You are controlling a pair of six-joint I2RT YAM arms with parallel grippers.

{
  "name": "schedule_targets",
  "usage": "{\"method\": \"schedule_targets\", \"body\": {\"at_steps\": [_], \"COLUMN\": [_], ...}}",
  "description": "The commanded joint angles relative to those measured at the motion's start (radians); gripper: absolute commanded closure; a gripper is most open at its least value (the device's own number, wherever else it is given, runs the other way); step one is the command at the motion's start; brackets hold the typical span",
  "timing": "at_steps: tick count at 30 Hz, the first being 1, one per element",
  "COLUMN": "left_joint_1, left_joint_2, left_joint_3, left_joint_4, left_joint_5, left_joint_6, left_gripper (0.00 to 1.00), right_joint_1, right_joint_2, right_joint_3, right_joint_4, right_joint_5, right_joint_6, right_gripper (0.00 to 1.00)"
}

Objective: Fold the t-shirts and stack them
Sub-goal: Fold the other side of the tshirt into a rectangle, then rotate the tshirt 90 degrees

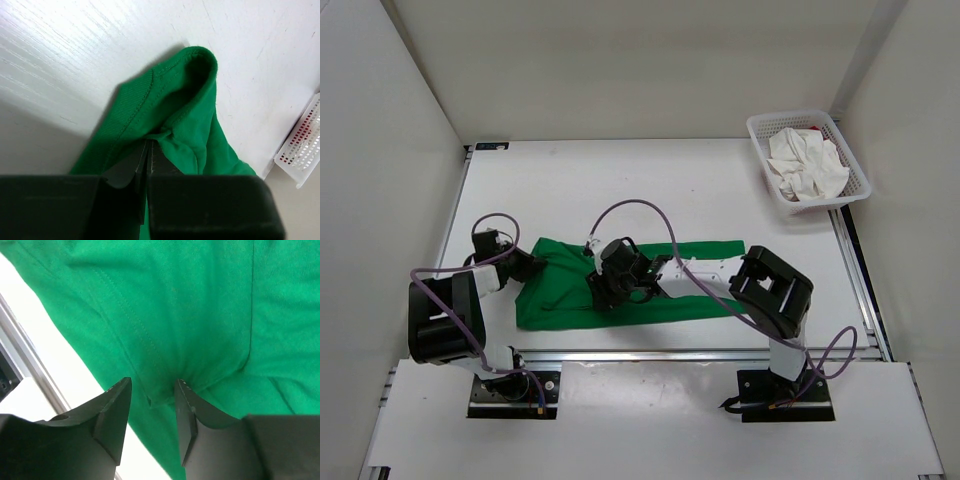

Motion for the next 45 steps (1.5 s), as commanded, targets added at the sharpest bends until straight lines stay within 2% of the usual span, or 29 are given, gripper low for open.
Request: {"method": "schedule_targets", "body": {"at_steps": [1,5,7,8,11,15,18,20,25,28,31,34,36,40,45], "left_joint_1": [0.015,0.009,-0.001,-0.017,-0.114,-0.219,-0.222,-0.204,-0.014,0.054,0.046,-0.036,-0.142,-0.268,-0.235], "left_joint_2": [-0.019,-0.109,-0.175,-0.186,-0.237,-0.234,-0.203,-0.185,-0.224,-0.321,-0.398,-0.447,-0.472,-0.403,-0.234], "left_joint_3": [0.024,0.039,0.050,0.047,0.029,-0.042,-0.086,-0.125,-0.229,-0.275,-0.237,-0.175,-0.151,-0.160,-0.189], "left_joint_4": [-0.003,-0.042,-0.067,-0.067,-0.091,-0.037,0.002,0.023,0.040,0.027,-0.001,-0.013,-0.010,0.048,0.131], "left_joint_5": [0.019,0.004,-0.015,-0.027,-0.059,-0.081,-0.050,-0.027,0.042,0.040,0.004,-0.045,-0.099,-0.124,-0.030], "left_joint_6": [-0.002,0.015,0.029,0.033,0.035,0.007,-0.013,-0.007,-0.007,-0.024,-0.037,-0.050,-0.057,-0.085,-0.096], "left_gripper": [0.87,0.87,0.85,0.85,0.85,0.85,0.86,0.86,0.88,0.86,0.84,0.83,0.83,0.82,0.83], "right_joint_1": [-0.004,-0.023,-0.039,-0.037,-0.035,-0.032,-0.023,-0.015,-0.012,-0.087,-0.222,-0.420,-0.568,-0.772,-0.863], "right_joint_2": [-0.081,-0.161,-0.172,-0.165,-0.106,0.003,0.026,0.013,-0.059,-0.183,-0.349,-0.477,-0.530,-0.584,-0.644], "right_joint_3": [-0.017,-0.037,-0.044,-0.044,0.008,0.039,0.028,-0.007,-0.047,-0.118,-0.320,-0.473,-0.547,-0.647,-0.701], "right_joint_4": [0.021,0.032,0.039,0.045,0.044,0.050,0.050,0.076,0.035,0.041,0.127,0.139,0.141,0.135,0.081], "right_joint_5": [0.035,-0.010,-0.044,-0.053,-0.029,-0.021,-0.023,-0.012,0.026,0.023,0.006,0.013,0.041,0.065,0.121], "right_joint_6": [-0.010,-0.001,0.014,0.022,0.028,0.042,0.054,0.074,0.080,0.071,0.134,0.181,0.192,0.206,0.215], "right_gripper": [0.62,0.70,0.79,0.87,0.99,1.00,1.00,1.00,0.99,1.00,0.98,1.00,1.00,1.00,0.99]}}
